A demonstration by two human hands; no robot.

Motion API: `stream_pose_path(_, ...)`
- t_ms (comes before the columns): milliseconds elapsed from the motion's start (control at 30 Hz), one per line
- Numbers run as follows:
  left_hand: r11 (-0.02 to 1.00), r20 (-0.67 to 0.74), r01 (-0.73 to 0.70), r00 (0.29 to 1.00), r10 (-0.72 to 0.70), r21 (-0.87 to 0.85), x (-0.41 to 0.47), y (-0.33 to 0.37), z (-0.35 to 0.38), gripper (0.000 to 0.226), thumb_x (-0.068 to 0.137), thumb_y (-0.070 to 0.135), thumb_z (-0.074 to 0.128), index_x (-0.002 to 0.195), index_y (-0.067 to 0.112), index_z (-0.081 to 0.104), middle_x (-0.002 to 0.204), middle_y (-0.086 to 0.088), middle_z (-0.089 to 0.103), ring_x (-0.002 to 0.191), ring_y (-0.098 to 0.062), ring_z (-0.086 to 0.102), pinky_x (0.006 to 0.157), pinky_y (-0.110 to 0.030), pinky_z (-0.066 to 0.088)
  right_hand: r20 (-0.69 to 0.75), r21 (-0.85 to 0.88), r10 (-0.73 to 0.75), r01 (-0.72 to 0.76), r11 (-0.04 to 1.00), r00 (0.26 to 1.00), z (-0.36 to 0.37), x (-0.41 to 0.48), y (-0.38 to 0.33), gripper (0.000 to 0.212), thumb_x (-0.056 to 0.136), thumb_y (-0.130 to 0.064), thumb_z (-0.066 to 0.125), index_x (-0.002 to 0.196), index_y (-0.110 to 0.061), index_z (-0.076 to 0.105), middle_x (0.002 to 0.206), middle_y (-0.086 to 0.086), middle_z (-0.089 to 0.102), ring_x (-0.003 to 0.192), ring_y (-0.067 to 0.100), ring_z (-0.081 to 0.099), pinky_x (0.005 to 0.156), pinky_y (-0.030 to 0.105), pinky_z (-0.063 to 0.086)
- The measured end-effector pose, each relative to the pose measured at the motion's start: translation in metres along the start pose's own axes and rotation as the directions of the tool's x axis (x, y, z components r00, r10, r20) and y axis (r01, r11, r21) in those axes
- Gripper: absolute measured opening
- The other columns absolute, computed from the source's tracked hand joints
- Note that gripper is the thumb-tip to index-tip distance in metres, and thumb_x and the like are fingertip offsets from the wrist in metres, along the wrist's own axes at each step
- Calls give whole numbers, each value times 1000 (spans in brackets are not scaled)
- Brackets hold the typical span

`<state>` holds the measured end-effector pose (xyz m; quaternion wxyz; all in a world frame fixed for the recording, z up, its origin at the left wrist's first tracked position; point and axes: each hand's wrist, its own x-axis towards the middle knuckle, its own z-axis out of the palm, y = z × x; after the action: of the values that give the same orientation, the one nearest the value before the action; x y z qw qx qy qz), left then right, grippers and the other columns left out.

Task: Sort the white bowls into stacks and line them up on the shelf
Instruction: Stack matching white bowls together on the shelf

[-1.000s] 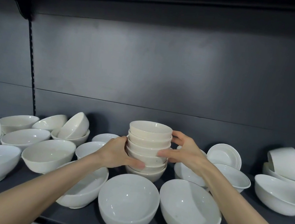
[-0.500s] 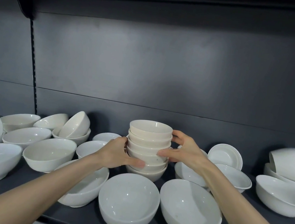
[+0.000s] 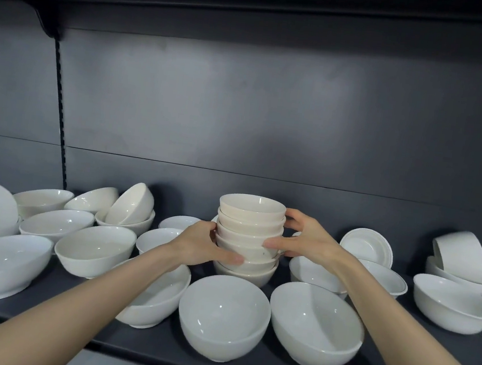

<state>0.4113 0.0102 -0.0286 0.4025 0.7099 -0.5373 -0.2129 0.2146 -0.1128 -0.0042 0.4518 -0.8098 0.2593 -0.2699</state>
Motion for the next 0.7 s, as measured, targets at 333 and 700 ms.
stream_pose_path(333, 964, -121, 13, 992, 20, 266, -15, 17, -18, 50, 65, 40, 84, 88, 0, 66, 78, -4, 63, 76, -19, 56, 72, -27, 44, -113, -228, 24, -50, 972, 993, -6, -13, -18, 70, 67, -35, 85, 129, -22, 55, 120, -4, 64, 106, 14, 62, 84, 30, 52)
stream_pose_path(700, 708, -56, -160, 961, 272, 688, -58, 85, -8, 49, 79, 48, 69, 120, 22, 60, 116, 0, 63, 107, -24, 56, 91, -37, 46, -146, -620, -97, -15, 784, 985, -47, -72, -50, 45, 85, -31, 70, 127, -17, 59, 130, 5, 57, 119, 23, 53, 97, 32, 43)
